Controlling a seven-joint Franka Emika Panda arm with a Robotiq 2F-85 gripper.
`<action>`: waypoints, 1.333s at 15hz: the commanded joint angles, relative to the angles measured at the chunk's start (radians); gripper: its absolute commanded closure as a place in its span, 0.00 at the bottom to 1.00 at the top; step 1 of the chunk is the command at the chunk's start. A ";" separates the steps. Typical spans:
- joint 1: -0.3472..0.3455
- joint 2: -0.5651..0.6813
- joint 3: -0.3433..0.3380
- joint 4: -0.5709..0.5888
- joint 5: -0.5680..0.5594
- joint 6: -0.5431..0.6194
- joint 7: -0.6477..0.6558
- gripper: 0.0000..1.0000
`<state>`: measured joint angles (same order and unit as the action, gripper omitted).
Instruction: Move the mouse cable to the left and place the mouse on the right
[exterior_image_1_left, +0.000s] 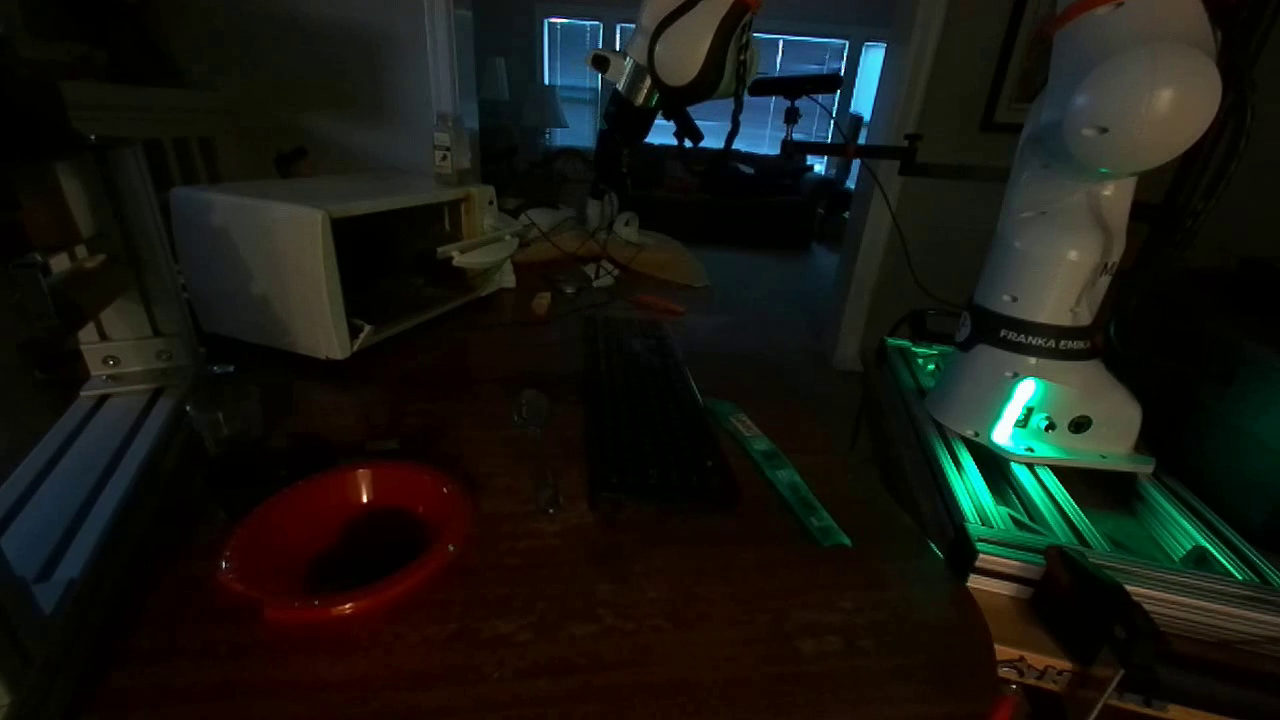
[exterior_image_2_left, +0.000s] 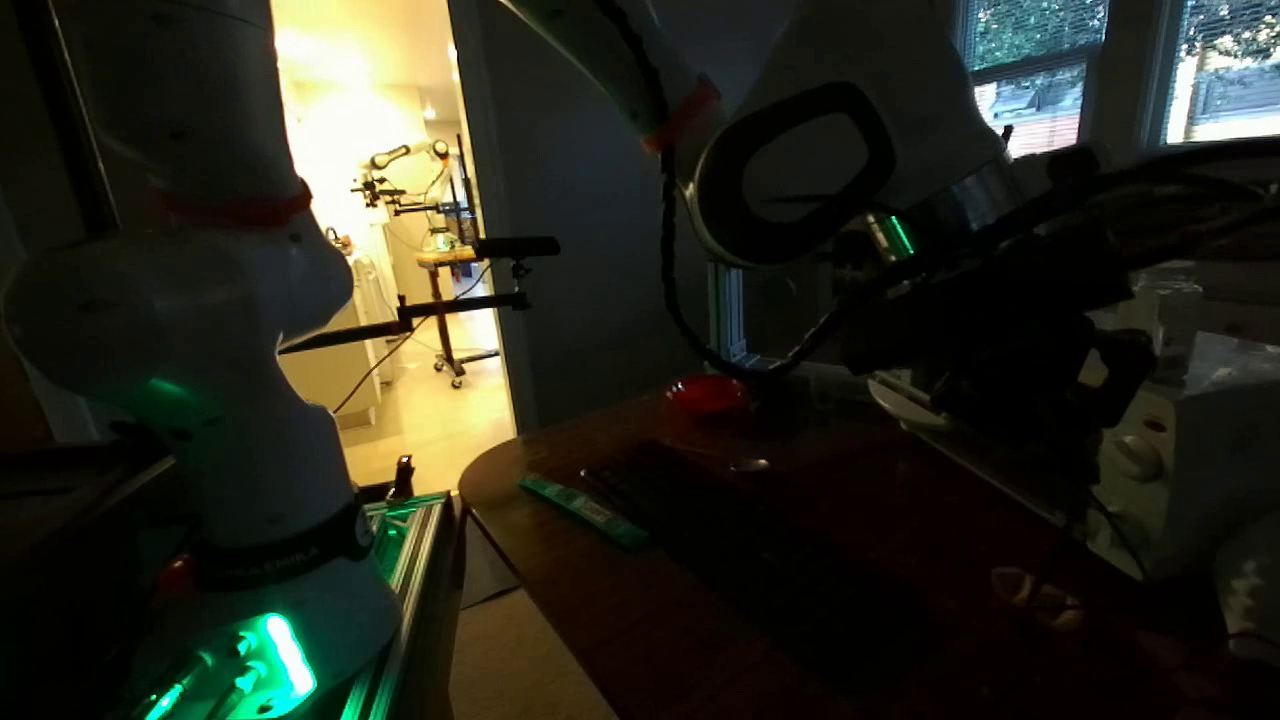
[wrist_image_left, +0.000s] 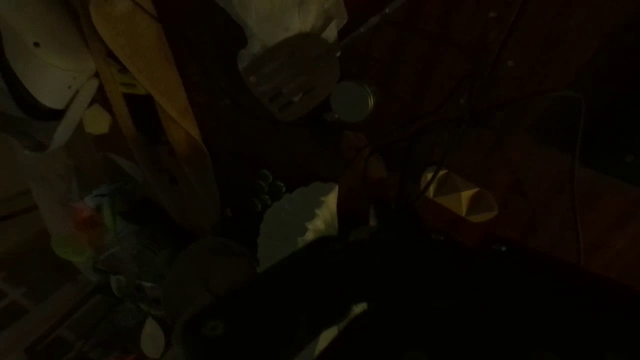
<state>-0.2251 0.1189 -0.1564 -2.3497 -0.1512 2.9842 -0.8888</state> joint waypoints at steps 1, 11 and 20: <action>0.003 -0.100 -0.029 -0.067 -0.035 -0.038 0.118 0.99; -0.049 -0.204 -0.080 -0.126 0.031 0.029 0.449 0.99; -0.128 -0.199 -0.113 -0.117 0.003 0.124 0.813 0.99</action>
<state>-0.3275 -0.0692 -0.2738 -2.4437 -0.1417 3.0580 -0.1840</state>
